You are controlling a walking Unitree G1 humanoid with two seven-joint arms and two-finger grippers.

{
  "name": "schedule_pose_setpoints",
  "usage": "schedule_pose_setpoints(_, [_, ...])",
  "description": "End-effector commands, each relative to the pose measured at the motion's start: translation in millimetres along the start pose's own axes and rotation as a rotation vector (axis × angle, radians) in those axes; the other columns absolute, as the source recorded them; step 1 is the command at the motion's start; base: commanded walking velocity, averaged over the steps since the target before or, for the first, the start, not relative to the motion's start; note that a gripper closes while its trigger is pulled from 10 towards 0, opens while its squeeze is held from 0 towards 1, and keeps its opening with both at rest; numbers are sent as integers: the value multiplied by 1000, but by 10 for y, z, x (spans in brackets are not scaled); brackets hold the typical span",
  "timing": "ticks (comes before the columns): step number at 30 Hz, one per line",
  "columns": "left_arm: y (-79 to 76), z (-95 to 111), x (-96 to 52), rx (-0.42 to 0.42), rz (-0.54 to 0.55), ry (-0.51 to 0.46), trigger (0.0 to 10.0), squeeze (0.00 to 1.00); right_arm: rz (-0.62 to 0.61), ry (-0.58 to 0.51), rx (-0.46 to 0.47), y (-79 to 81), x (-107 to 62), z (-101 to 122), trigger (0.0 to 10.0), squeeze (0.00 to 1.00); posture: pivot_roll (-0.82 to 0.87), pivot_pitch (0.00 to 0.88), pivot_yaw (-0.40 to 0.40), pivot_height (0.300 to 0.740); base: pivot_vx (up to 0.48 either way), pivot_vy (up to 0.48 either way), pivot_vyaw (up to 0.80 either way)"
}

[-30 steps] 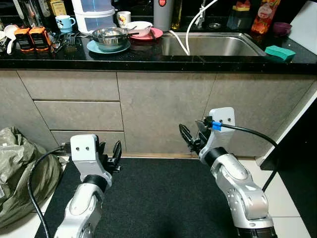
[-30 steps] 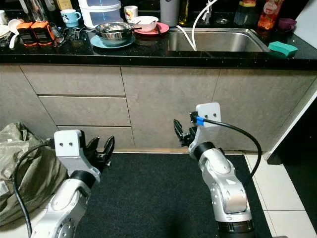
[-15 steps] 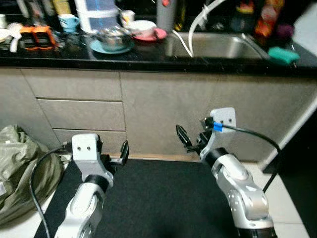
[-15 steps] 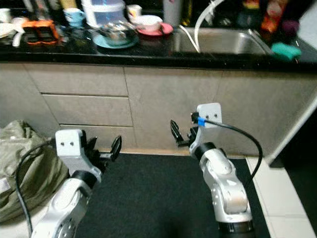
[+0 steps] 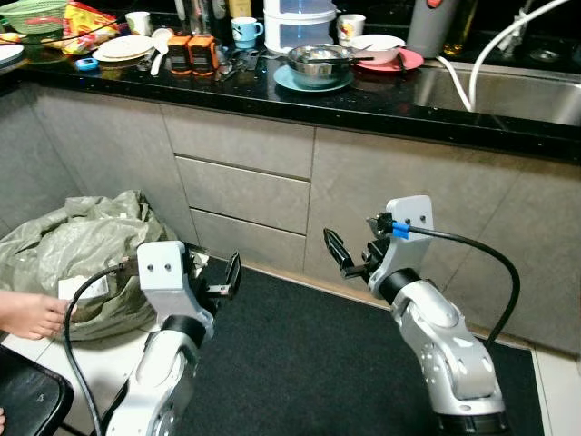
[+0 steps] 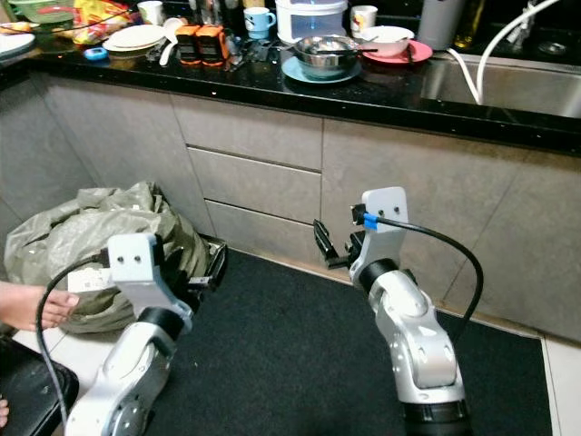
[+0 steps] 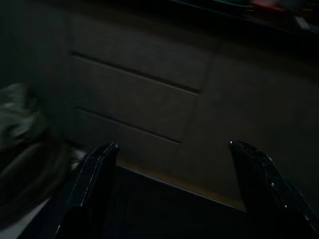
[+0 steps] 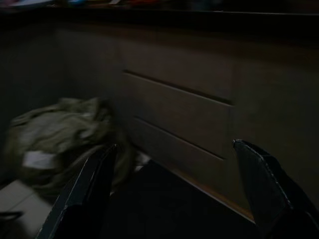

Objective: Kitchen organization

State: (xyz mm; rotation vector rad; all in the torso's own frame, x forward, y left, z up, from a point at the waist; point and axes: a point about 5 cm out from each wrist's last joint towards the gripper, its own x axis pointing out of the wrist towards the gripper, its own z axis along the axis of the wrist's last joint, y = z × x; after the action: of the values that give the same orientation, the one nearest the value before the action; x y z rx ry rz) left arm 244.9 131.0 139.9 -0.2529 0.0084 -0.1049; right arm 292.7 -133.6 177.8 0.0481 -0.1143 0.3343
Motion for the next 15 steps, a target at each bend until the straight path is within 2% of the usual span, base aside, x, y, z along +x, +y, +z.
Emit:
schedule_pose_setpoints(1, [30,-51,-13,3,12,25,10000,0,13,-16,14,12,16,8,10000,0,111,0,28,740,0,0,0])
schedule_pose_setpoints(5, [20,-39,-12,13,-3,19,10000,0,8,-17,18,13,22,10,10000,0,110,0,30,740,0,0,0])
schedule_pose_setpoints(15, [90,-22,-39,11,-3,15,10000,0,-29,-17,32,-11,27,4,10000,0,114,0,34,740,347,0,0])
